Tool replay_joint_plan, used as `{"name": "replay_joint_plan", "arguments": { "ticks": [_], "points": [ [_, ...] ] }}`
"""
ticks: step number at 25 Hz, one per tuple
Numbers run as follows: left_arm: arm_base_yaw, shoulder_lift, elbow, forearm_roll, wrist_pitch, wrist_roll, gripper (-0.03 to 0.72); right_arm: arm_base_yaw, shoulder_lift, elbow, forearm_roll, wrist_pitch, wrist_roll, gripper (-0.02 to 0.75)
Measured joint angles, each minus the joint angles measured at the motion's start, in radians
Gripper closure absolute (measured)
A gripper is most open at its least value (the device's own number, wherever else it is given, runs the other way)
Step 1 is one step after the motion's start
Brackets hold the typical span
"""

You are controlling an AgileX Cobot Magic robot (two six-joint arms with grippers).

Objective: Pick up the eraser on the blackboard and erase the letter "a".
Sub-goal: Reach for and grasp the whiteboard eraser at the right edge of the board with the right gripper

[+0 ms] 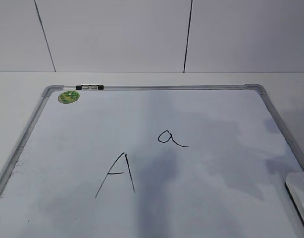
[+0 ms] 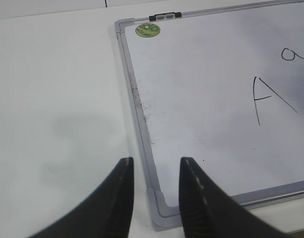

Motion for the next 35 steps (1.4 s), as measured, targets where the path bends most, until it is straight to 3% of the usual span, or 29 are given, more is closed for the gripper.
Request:
{"name": "replay_joint_plan", "arguments": {
  "ticks": [9, 35],
  "points": [
    [0.000, 0.000, 0.000, 0.000, 0.000, 0.000, 0.454, 0.000, 0.025, 0.000, -0.024, 0.000, 0.006, 0.081],
    [0.000, 0.000, 0.000, 0.000, 0.000, 0.000, 0.454, 0.000, 0.217, -0.002, -0.028, -0.116, -0.010, 0.091]
  ]
}}
